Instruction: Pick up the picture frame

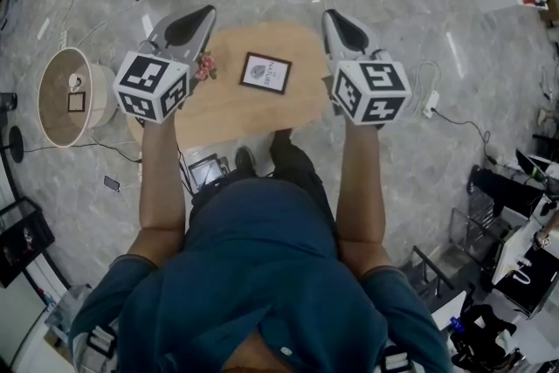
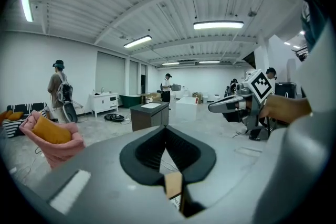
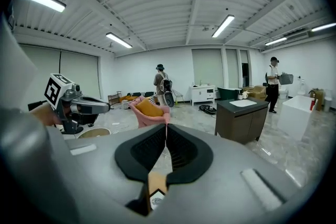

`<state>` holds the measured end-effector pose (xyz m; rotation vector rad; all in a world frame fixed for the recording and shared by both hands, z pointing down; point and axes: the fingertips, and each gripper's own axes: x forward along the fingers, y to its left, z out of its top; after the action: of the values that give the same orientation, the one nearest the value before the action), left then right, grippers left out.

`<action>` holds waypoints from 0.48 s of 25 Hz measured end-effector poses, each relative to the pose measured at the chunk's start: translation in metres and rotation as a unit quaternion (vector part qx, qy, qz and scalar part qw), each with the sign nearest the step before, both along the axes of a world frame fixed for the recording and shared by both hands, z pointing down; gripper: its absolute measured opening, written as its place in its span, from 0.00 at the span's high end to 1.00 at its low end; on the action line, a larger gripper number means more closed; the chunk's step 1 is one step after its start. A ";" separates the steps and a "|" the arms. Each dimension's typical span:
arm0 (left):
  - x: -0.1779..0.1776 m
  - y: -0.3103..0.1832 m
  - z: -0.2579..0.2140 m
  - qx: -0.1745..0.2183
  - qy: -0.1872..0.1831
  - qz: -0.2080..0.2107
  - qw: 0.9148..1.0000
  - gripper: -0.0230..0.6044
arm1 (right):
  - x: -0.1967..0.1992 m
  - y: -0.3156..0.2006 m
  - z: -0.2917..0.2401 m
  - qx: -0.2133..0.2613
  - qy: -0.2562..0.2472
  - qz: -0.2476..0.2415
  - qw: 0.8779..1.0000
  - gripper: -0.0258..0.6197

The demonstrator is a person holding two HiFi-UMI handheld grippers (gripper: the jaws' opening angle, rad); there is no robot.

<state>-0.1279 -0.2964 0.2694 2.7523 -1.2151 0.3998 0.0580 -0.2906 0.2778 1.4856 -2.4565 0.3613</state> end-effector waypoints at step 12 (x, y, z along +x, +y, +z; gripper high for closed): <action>0.005 -0.031 0.106 -0.103 -0.008 -0.010 0.995 0.96 | 0.008 -0.023 0.116 -0.110 -0.007 -0.002 0.994 0.94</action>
<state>-0.1229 -0.3271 0.3756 2.5651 -1.1354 0.5145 0.0659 -0.3136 0.3941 1.3906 -2.3405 0.6215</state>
